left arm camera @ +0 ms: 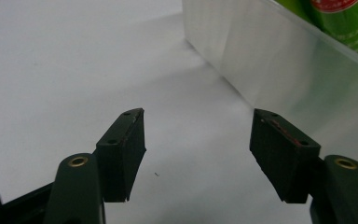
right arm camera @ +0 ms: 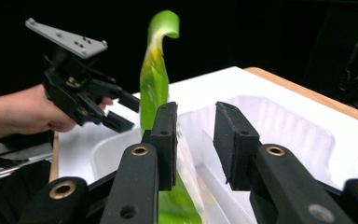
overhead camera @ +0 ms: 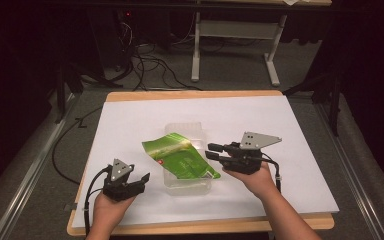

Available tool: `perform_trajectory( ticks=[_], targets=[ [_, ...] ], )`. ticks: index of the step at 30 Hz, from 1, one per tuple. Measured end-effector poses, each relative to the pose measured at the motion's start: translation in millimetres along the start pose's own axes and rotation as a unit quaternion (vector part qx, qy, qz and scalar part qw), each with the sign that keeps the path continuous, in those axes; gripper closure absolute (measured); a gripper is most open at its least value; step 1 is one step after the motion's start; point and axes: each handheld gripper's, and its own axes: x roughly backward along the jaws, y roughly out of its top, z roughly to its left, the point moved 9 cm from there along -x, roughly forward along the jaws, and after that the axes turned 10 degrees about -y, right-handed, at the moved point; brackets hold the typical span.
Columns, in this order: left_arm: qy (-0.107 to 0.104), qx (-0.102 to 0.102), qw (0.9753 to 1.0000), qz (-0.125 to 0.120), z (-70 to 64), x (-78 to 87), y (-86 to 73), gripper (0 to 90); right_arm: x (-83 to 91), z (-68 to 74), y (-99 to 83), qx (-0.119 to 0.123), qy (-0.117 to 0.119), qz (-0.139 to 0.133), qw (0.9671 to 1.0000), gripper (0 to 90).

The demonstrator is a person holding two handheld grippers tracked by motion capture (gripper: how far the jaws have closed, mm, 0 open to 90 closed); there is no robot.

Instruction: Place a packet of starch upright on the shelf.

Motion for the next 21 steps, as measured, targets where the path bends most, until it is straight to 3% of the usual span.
perform_trajectory(
  ticks=[5,10,13,17,21],
  targets=[
    [-0.007,-0.004,1.0000,-0.001,-1.8,-1.8,2.5,37.0,12.1,-5.7,-8.9,-0.002,-0.026,0.012,0.9996,69.9],
    [-0.027,0.002,0.9996,-0.007,-7.2,-8.5,7.4,43.3,29.2,-14.9,-28.5,-0.014,-0.068,0.033,0.9970,70.0],
    [-0.029,0.004,0.9996,-0.006,-7.9,-12.5,9.7,61.4,33.8,-17.4,-34.6,-0.016,-0.082,0.040,0.9957,70.4],
    [-0.019,0.026,0.9991,-0.029,-5.3,-27.8,21.2,86.1,41.1,-19.5,-44.4,-0.028,-0.105,0.051,0.9927,71.7],
    [-0.024,0.037,0.9978,-0.050,-7.7,-45.0,32.8,90.0,43.5,-18.3,-46.7,-0.029,-0.112,0.053,0.9919,72.5]
  ],
)
